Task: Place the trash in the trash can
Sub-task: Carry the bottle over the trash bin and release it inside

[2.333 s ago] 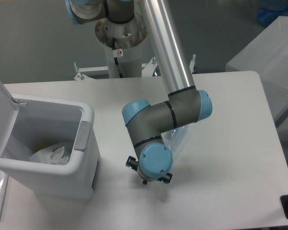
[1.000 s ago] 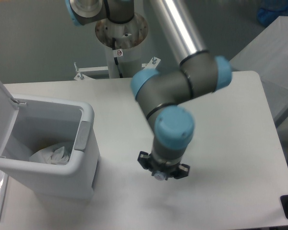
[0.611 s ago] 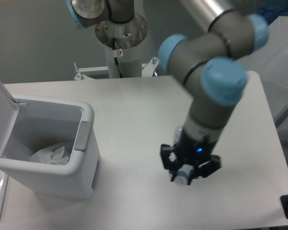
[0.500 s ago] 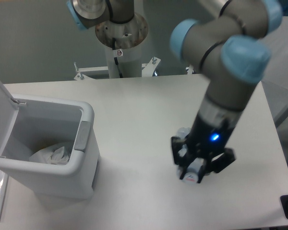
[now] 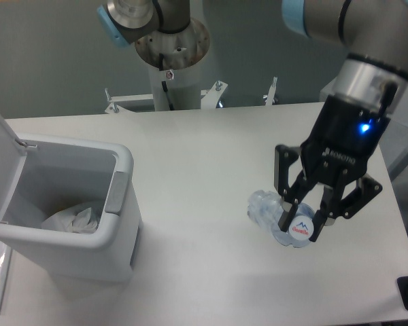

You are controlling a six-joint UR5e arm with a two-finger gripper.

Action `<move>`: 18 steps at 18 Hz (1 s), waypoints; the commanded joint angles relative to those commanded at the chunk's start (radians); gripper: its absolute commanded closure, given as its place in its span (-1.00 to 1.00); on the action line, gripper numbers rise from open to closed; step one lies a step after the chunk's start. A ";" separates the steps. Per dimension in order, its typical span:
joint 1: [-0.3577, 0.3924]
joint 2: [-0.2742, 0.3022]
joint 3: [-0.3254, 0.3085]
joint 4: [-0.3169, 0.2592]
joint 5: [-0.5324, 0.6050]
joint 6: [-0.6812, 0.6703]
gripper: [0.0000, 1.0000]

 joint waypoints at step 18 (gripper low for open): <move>-0.253 0.130 -0.123 0.055 -0.094 -0.162 1.00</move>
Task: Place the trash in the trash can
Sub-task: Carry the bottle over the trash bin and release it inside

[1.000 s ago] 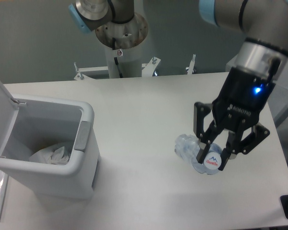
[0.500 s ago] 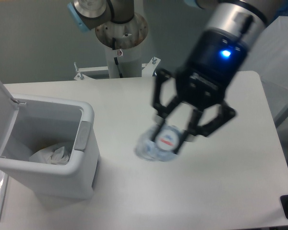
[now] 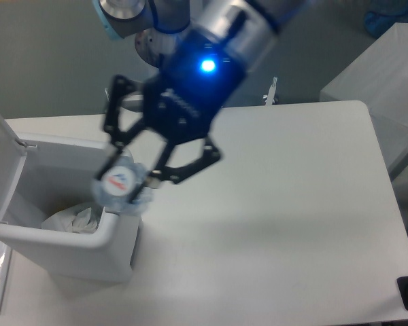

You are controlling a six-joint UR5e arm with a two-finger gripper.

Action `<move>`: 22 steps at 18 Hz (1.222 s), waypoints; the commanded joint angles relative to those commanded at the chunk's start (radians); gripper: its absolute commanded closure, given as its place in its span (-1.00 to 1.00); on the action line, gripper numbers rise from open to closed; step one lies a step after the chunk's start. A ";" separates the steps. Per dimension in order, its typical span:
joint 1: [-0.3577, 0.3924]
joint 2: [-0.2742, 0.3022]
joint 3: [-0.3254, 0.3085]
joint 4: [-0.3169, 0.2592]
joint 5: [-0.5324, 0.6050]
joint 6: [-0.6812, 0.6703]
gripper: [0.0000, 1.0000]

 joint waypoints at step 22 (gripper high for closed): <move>-0.034 0.008 -0.267 0.203 0.073 0.148 -0.96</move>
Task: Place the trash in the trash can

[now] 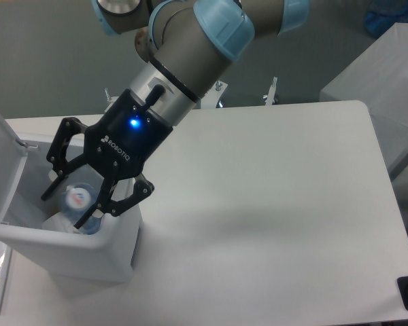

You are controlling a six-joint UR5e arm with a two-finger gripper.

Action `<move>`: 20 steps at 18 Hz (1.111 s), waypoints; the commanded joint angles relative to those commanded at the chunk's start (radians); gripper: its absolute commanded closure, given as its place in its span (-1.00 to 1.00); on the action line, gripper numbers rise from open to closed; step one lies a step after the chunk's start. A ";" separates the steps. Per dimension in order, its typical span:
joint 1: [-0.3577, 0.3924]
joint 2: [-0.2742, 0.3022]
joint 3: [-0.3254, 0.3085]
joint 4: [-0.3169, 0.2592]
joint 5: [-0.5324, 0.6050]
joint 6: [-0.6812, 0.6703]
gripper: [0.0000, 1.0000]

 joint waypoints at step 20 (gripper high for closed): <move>0.359 -0.130 -0.002 -0.021 0.604 0.383 -1.00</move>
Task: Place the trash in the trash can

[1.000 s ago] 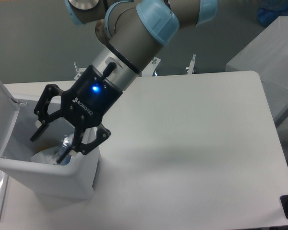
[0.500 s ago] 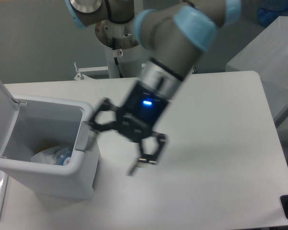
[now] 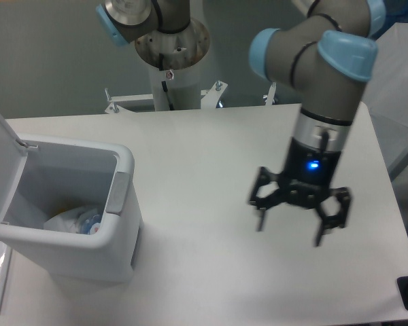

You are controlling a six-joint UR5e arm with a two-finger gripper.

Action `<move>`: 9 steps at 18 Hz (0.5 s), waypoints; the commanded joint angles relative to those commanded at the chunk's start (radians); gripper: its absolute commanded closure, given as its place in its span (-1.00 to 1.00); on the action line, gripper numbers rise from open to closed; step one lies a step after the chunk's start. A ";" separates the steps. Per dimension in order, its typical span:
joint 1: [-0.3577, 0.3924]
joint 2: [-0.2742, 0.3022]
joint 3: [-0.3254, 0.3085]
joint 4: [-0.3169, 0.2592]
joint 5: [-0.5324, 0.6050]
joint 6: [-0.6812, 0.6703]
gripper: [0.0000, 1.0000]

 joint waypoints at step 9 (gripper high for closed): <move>0.042 -0.071 0.071 -0.094 0.318 0.190 -1.00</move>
